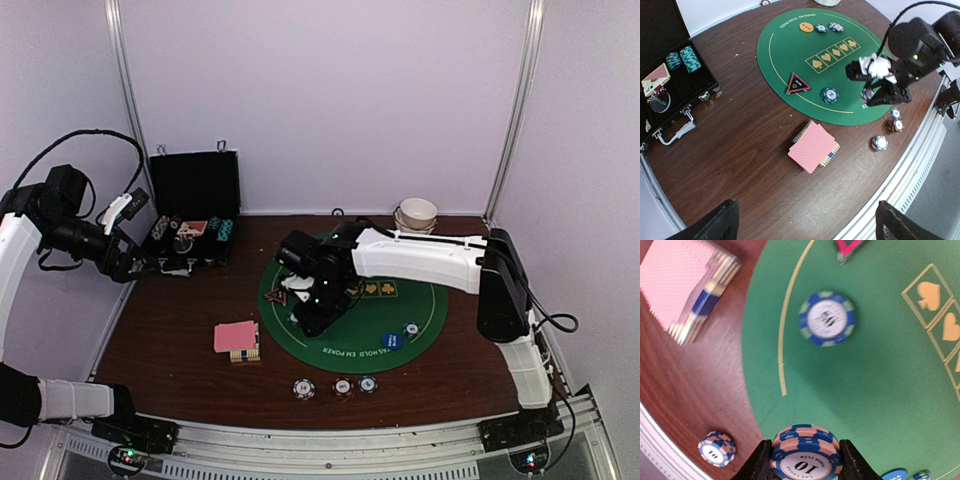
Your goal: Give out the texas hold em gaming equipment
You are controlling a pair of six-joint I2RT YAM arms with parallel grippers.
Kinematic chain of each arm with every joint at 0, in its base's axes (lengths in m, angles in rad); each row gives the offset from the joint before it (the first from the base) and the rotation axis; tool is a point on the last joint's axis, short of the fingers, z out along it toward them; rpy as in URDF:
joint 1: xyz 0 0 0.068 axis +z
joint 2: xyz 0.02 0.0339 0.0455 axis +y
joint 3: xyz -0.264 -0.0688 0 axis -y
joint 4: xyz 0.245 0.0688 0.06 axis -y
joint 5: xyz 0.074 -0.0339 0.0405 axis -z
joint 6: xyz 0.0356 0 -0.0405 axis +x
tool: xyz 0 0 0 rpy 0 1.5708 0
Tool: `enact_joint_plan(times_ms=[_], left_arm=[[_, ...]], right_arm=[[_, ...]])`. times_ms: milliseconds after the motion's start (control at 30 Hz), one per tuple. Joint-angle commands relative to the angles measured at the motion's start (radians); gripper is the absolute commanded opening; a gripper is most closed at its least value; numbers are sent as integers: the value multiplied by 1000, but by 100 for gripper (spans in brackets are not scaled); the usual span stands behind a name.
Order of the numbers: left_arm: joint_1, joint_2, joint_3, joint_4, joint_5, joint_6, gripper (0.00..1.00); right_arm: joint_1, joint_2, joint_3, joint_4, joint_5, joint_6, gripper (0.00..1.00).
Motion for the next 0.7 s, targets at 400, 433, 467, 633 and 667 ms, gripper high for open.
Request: enact_joint_plan(times_ms=[400, 433, 467, 633, 667], left_arm=[[8, -12, 9, 8, 12, 17, 98], [8, -12, 9, 9, 11, 18, 98], [8, -12, 9, 9, 11, 19, 97], [8, -7, 7, 8, 14, 20, 98], [8, -6, 7, 8, 15, 20, 98]], right_arm=[[-99, 152, 117, 93, -3, 46, 27], [-99, 158, 115, 94, -2, 45, 27], [-99, 163, 111, 97, -1, 44, 28], [-99, 182, 101, 124, -6, 51, 31], [-99, 186, 103, 128, -6, 51, 33]])
